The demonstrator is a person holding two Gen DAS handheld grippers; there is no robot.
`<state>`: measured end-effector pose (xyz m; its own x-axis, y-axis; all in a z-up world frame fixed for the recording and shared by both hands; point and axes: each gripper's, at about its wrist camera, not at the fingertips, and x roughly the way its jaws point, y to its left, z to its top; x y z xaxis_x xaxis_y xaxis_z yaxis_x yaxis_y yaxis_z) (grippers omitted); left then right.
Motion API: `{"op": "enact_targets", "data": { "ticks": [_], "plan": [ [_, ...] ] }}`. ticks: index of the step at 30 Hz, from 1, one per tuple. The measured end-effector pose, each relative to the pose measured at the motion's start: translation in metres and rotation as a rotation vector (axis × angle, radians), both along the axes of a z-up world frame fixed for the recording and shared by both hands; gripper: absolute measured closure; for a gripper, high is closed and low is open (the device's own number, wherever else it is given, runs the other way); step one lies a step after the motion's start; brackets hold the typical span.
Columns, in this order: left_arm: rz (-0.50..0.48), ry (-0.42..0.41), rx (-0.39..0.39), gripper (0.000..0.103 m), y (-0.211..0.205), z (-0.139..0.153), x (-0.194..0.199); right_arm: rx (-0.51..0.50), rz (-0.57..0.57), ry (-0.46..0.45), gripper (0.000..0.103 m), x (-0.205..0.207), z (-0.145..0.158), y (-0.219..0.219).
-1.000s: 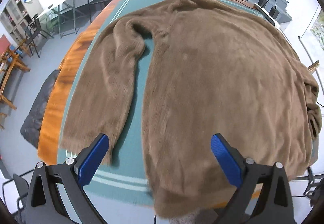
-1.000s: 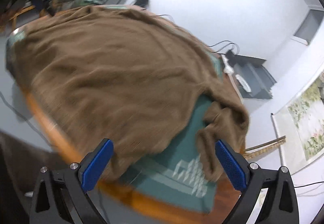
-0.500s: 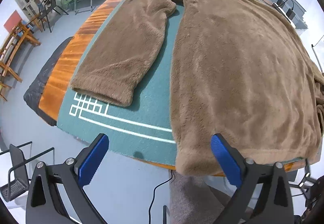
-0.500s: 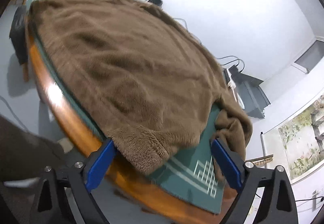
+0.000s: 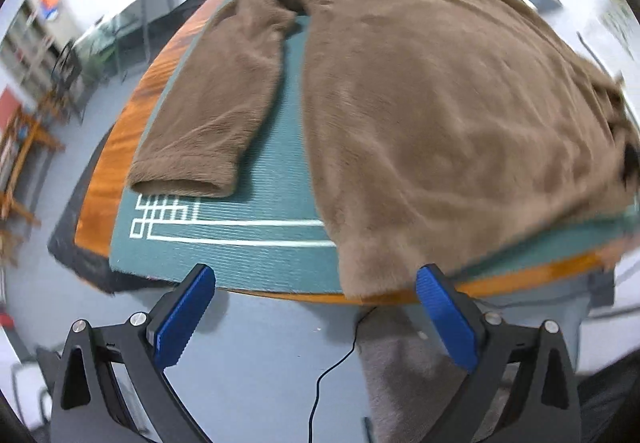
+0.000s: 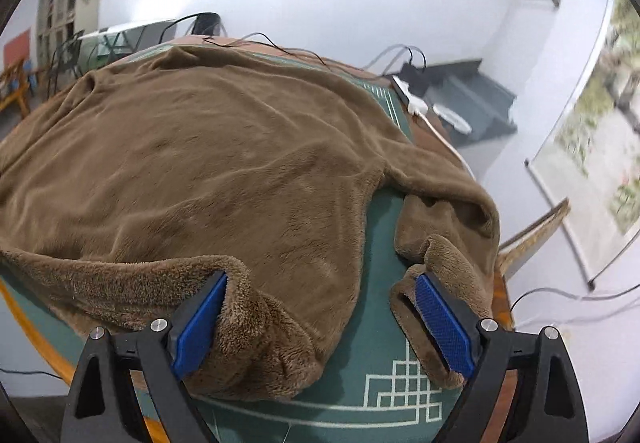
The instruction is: Fold clothes
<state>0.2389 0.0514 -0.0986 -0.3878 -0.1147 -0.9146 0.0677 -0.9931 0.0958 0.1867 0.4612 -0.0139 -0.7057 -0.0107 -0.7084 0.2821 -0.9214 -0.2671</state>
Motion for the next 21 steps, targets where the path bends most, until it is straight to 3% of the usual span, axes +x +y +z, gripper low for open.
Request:
{"op": "enact_targets", "data": {
  "ticks": [3, 7, 10, 14, 18, 21],
  "plan": [
    [0.002, 0.010, -0.023, 0.001, 0.005, -0.006, 0.000, -0.027, -0.018, -0.025, 0.009, -0.009, 0.001, 0.003],
    [0.092, 0.031, 0.011, 0.001, -0.005, -0.010, -0.013, -0.037, -0.017, -0.035, 0.009, -0.012, 0.001, 0.003],
    [0.180, 0.056, -0.029, 0.001, -0.017, -0.009, -0.026, -0.003, -0.027, -0.036, 0.009, -0.005, 0.003, 0.010],
    [0.239, 0.042, -0.075, 0.001, -0.044, -0.002, -0.030, 0.062, -0.053, -0.038, 0.009, 0.009, 0.007, 0.026],
    [0.292, 0.061, -0.065, 0.001, -0.078, 0.019, -0.015, 0.118, -0.101, -0.045, 0.009, 0.024, 0.009, 0.049],
    [0.266, 0.063, -0.029, 0.001, -0.085, 0.027, -0.010, 0.061, -0.050, -0.055, 0.009, 0.034, 0.014, 0.040]
  ]
}}
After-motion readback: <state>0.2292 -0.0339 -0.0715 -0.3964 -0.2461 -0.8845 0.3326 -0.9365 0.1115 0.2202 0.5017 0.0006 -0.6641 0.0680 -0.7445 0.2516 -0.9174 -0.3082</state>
